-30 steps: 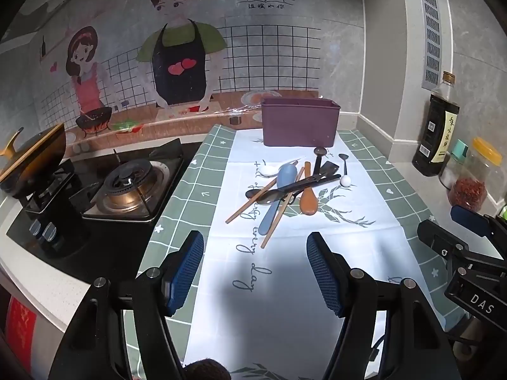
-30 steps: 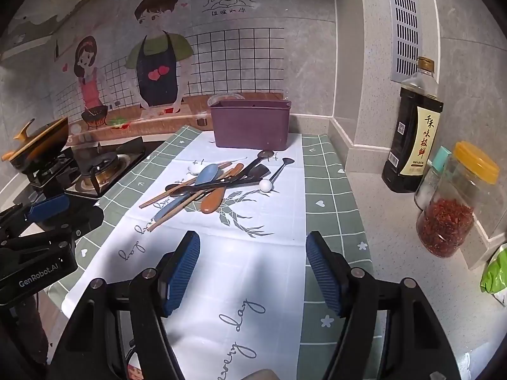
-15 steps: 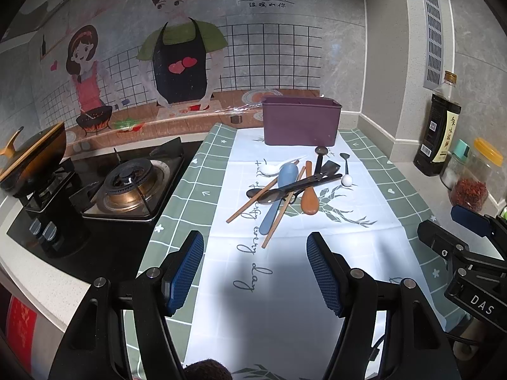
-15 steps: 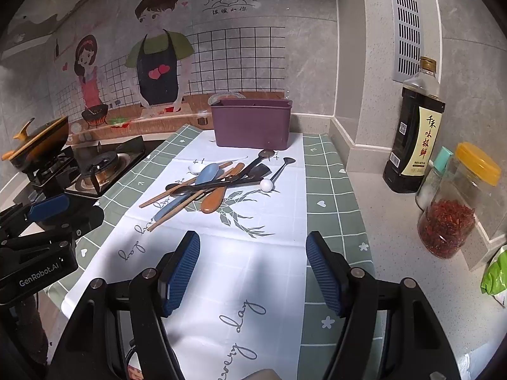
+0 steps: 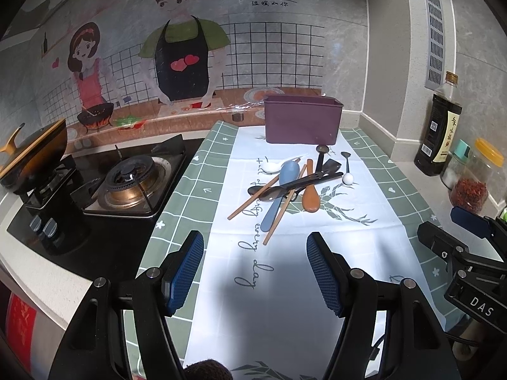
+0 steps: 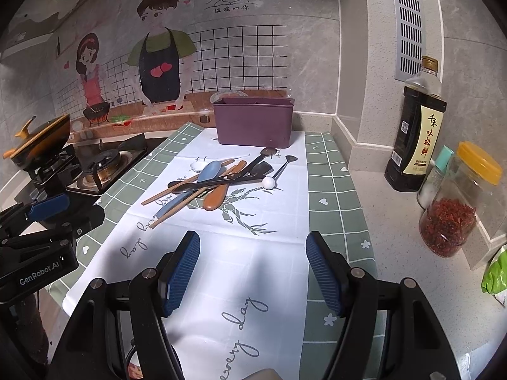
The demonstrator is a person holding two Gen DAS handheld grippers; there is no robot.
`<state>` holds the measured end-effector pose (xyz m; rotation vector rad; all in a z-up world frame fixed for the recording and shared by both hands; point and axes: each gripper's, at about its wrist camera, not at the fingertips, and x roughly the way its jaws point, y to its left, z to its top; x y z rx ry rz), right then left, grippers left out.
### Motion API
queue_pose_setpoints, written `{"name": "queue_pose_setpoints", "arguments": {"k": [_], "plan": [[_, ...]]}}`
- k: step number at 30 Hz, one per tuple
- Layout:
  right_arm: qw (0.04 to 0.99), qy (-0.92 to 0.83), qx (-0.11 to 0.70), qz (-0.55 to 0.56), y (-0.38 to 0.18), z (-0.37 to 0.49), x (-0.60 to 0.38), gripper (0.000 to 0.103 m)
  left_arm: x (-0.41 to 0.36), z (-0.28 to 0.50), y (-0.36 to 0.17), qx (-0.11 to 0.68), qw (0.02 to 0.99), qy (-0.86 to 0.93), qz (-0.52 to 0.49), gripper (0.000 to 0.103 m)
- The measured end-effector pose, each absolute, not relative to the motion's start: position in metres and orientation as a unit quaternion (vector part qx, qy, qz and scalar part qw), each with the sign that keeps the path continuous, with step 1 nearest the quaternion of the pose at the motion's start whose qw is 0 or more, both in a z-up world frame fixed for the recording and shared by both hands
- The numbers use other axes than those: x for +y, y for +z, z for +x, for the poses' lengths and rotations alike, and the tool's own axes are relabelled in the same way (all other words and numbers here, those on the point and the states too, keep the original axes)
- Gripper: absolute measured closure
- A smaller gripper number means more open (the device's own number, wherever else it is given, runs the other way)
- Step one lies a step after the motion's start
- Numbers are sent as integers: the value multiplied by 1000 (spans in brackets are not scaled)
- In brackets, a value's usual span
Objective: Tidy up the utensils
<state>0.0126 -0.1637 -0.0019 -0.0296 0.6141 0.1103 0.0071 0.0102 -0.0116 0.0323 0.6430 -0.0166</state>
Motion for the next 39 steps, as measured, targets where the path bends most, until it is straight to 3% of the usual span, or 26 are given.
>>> {"name": "queue_pose_setpoints", "arguments": {"k": [39], "plan": [[950,55,307,-14,-3,11,-167,36,4,5,-9,318,948,-10,19,35]]}}
